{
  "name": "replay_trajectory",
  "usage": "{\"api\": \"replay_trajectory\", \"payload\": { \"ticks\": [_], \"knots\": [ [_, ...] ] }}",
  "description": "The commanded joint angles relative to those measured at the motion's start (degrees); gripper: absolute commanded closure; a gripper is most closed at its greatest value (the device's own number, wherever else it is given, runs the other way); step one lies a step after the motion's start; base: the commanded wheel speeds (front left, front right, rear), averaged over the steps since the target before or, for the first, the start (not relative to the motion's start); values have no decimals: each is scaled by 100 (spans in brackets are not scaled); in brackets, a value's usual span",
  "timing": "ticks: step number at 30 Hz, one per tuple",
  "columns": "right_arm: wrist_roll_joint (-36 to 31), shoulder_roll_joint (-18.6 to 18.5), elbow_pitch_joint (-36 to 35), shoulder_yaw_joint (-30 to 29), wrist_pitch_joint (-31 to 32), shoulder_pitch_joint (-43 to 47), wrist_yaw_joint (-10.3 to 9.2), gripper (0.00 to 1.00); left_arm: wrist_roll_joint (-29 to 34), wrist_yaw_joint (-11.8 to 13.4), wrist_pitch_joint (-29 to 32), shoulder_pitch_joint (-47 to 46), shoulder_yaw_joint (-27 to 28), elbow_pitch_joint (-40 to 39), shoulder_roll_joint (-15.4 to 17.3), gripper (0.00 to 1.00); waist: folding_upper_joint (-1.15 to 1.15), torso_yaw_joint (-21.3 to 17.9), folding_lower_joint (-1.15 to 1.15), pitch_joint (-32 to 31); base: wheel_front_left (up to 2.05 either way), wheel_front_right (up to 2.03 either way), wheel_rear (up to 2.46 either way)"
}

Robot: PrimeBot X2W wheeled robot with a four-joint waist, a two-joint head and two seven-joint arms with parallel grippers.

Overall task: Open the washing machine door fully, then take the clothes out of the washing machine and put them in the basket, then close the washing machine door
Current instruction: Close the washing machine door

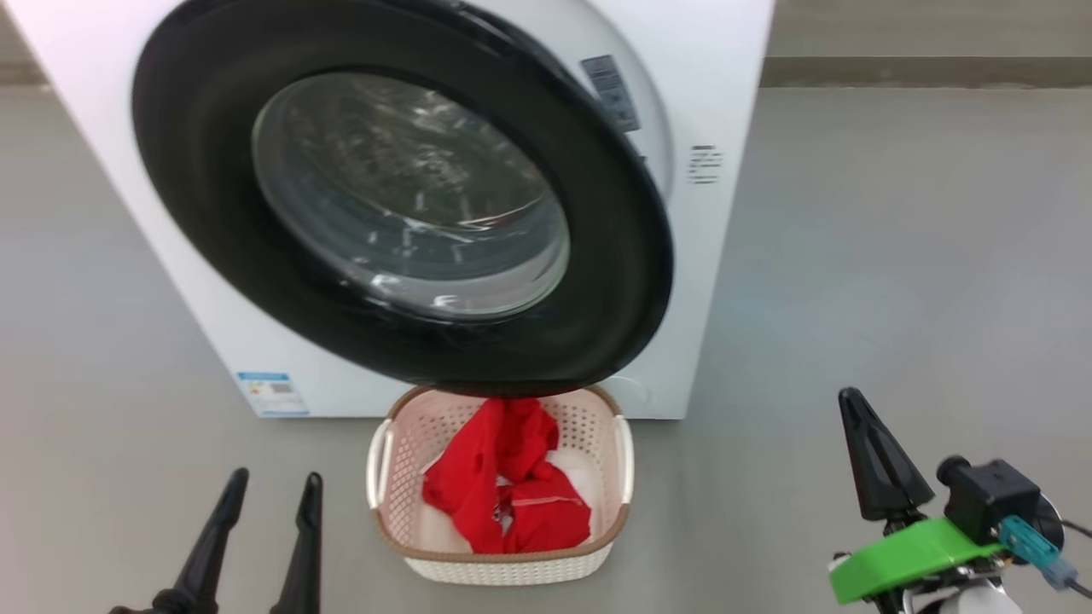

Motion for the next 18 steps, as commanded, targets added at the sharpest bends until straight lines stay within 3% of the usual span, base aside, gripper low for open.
{"api": "replay_trajectory", "payload": {
  "ticks": [1, 8, 18],
  "knots": [
    [-47, -66, -86, 185, -36, -303, 35, 100, 61, -34, -68, -252, 174, -182, 35, 0, 0, 211, 0, 99, 0, 0, 0],
    [-222, -66, 309, 316, -36, -1116, 35, 100, 61, -80, -64, -531, -24, -276, -73, 0, 0, 707, 0, 593, 0, 0, 0],
    [-550, -66, 798, 626, -36, -2114, 35, 100, 94, -204, -67, -862, -105, -234, -264, 0, 0, 1057, 0, 1077, 0, 0, 0]
  ]
}}
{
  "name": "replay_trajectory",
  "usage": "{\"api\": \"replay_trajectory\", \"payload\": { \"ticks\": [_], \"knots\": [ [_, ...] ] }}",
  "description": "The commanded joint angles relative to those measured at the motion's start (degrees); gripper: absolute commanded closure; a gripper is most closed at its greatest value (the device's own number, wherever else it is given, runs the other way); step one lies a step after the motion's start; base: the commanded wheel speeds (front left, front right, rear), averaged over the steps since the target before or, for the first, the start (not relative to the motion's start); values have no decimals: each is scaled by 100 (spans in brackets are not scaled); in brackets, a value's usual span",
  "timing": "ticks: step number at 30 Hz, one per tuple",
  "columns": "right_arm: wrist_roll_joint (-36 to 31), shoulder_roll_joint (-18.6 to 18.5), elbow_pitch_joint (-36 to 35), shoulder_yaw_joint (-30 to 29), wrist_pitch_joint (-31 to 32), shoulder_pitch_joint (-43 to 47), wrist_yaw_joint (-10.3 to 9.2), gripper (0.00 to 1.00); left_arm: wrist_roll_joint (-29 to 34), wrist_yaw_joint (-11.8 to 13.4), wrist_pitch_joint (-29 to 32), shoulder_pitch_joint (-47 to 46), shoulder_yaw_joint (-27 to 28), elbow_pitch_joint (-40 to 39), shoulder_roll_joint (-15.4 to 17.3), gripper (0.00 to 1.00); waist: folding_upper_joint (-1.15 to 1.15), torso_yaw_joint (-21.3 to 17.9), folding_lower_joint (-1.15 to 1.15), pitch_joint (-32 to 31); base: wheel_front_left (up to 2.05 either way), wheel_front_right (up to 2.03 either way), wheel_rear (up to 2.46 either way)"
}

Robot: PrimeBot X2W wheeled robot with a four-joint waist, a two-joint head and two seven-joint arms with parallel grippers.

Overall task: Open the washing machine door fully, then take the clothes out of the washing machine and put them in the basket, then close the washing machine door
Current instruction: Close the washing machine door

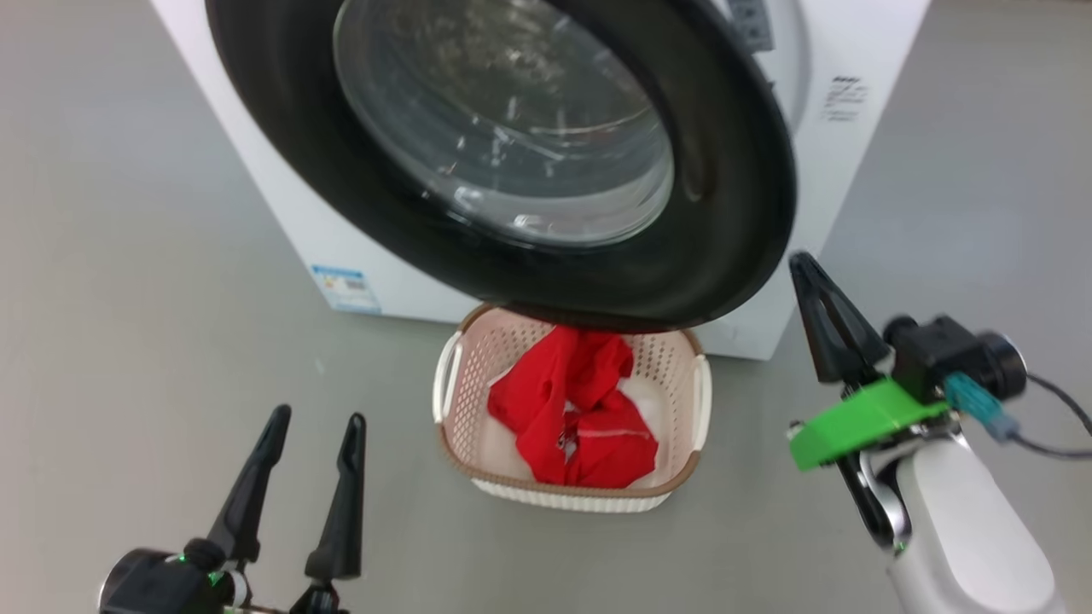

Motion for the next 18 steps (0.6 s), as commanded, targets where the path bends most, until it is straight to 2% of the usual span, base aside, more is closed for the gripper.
{"api": "replay_trajectory", "payload": {
  "ticks": [1, 8, 18],
  "knots": [
    [-119, 23, 4, 194, -36, -391, 35, 100, 103, -71, -66, -284, 181, -121, -1, 0, 0, 234, 0, 280, 0, 0, 0],
    [-264, 23, 395, 203, -36, -943, 35, 100, 168, -210, -67, -438, 205, -68, -176, 0, 0, 346, 0, 504, 0, 0, 0],
    [-623, 23, 742, -147, -36, -1693, 35, 100, 265, -438, -67, -633, 292, -23, -424, 0, 0, 489, 0, 914, 0, 0, 0]
  ]
}}
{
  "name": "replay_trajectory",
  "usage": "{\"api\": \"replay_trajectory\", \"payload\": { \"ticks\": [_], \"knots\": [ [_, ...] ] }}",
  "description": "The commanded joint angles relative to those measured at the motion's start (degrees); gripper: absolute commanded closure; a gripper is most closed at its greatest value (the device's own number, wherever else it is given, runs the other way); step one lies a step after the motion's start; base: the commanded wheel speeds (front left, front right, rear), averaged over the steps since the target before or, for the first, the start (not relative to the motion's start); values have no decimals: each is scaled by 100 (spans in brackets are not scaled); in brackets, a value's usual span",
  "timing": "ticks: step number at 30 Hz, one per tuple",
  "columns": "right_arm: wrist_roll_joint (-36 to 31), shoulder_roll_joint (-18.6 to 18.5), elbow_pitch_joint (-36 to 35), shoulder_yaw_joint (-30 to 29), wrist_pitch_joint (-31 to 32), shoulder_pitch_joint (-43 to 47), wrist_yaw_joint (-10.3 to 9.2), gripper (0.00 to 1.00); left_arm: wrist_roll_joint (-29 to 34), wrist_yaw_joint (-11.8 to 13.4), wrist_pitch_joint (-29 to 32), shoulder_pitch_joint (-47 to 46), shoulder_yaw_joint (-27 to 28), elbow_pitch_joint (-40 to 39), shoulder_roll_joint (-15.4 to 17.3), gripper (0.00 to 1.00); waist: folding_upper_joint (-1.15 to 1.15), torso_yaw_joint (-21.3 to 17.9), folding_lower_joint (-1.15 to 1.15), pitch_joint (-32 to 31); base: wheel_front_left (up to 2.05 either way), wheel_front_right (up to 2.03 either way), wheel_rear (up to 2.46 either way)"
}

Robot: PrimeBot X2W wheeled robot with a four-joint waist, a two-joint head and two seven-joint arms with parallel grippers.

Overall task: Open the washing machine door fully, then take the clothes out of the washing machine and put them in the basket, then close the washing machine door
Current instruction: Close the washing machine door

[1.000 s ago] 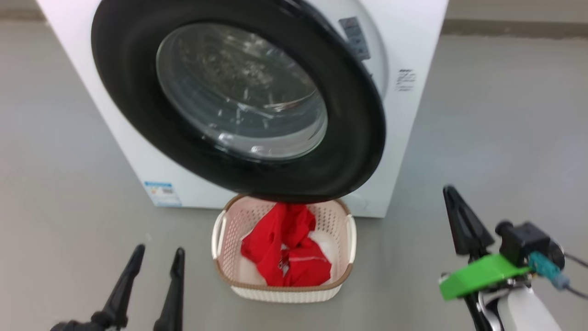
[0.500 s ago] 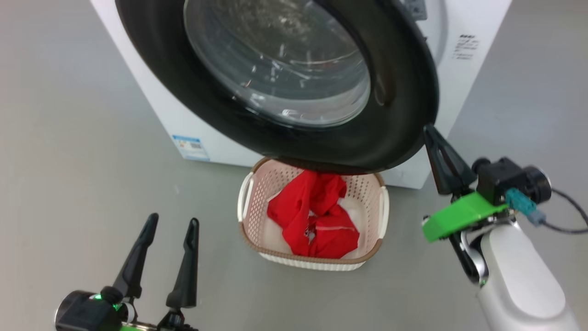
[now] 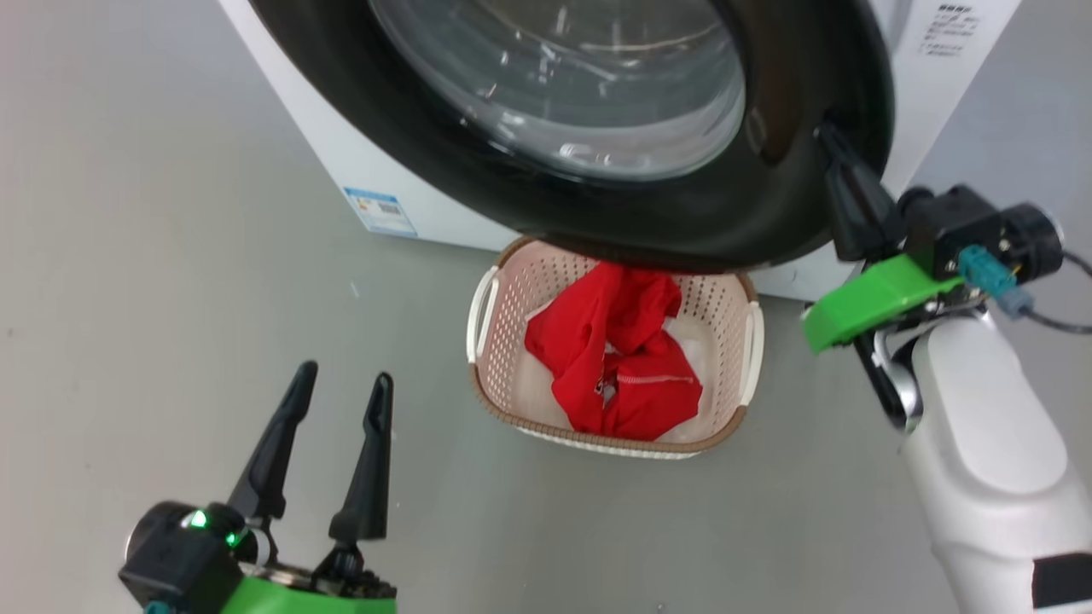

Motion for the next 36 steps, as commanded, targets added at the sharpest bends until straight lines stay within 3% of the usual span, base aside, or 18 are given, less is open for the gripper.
{"api": "replay_trajectory", "payload": {
  "ticks": [1, 23, 36],
  "knots": [
    [-62, 53, -89, 20, -36, -259, 14, 100, 66, -53, -51, -227, 235, -126, 10, 0, 0, 76, 0, 162, 0, 0, 0],
    [-588, -187, 513, -527, -36, -1825, 14, 100, 109, -281, -51, -612, 310, -15, -265, 0, 0, 98, 0, 747, 0, 0, 0],
    [-508, -153, 653, -521, -36, -1876, 14, 100, 141, -309, -51, -662, 405, 60, -284, 0, 0, 37, 0, 672, 0, 0, 0]
  ]
}}
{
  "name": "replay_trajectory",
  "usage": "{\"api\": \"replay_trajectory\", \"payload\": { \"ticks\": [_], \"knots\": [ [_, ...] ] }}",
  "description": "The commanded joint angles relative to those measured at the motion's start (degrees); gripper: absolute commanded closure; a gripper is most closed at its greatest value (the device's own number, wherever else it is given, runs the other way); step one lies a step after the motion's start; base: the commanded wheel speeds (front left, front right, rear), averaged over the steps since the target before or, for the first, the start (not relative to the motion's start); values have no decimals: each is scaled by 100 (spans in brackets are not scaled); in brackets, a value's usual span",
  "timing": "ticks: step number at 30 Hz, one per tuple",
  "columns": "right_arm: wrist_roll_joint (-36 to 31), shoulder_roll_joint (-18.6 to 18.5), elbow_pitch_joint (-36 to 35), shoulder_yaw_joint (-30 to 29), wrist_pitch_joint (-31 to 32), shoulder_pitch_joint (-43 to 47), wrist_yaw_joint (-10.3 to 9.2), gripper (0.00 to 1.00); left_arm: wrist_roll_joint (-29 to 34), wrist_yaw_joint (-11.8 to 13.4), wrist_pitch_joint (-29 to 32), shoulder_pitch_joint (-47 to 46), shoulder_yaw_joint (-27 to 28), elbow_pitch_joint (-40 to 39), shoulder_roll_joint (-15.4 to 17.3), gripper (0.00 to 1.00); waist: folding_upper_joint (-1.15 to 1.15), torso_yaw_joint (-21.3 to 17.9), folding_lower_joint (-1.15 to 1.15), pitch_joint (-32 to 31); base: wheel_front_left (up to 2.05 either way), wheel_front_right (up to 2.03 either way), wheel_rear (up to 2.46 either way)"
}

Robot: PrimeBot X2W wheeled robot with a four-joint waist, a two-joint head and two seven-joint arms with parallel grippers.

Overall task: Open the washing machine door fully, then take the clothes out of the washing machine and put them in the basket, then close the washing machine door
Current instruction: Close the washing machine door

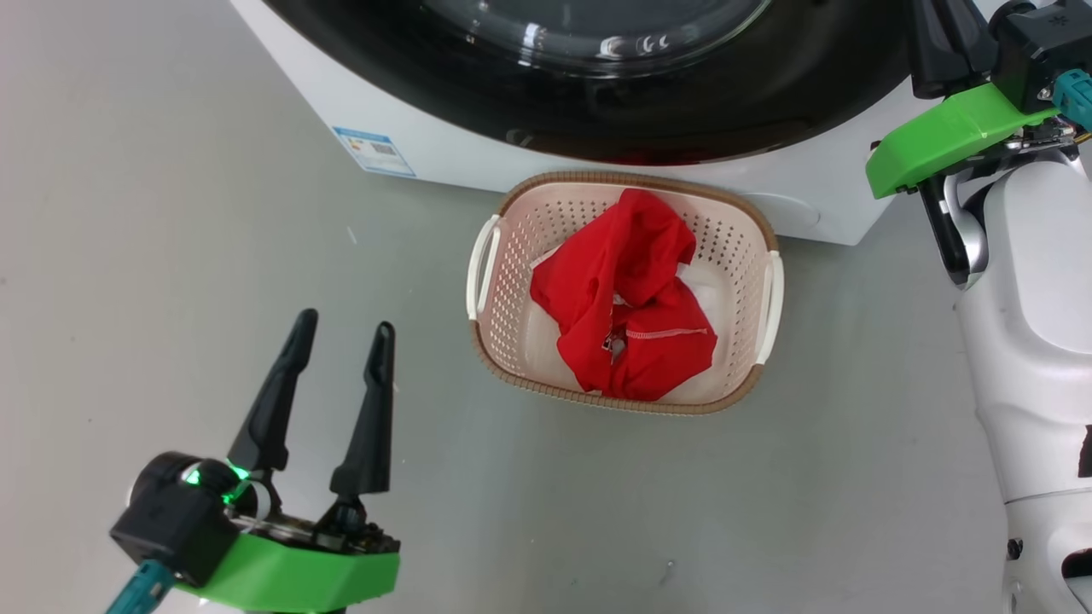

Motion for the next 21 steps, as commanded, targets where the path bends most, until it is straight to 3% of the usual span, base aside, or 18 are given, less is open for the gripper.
{"api": "replay_trajectory", "payload": {
  "ticks": [1, 8, 9, 10, 11, 12, 13, 21],
  "knots": [
    [71, 54, -133, 39, -12, -147, -56, 100, 43, -17, -46, -106, 240, -114, 65, 0, 0, -40, 0, -48, 0, 0, 0],
    [728, 180, -150, 596, -12, 337, -56, 100, -99, 4, -46, -56, 326, 13, 62, 0, 0, -276, 0, -307, 0, 0, 0],
    [805, 190, -189, 655, -12, 428, -56, 96, -100, 16, -46, -49, 337, 44, 62, 0, 0, -321, 0, -353, 0, 0, 0],
    [862, 199, -241, 712, -12, 519, -56, 65, -94, 33, -46, -41, 354, 80, 62, 0, 0, -369, 0, -399, 0, 0, 0],
    [913, 207, -300, 767, -12, 614, -56, 50, -72, 48, -46, -29, 368, 123, 62, 0, 0, -418, 0, -448, 0, 0, 0],
    [965, 214, -366, 819, -12, 712, -56, 19, -51, 66, -46, -18, 385, 164, 62, 0, 0, -469, 0, -498, 0, 0, 0],
    [1004, 220, -434, 870, -12, 808, -56, 0, -37, 88, -46, -9, 409, 203, 62, 0, 0, -521, 0, -548, 0, 0, 0],
    [1328, 235, -1150, 1117, -12, 1666, -56, 0, 77, 282, -46, 90, 743, 262, 62, 0, 0, -1017, 0, -985, 0, 0, 0]
  ]
}}
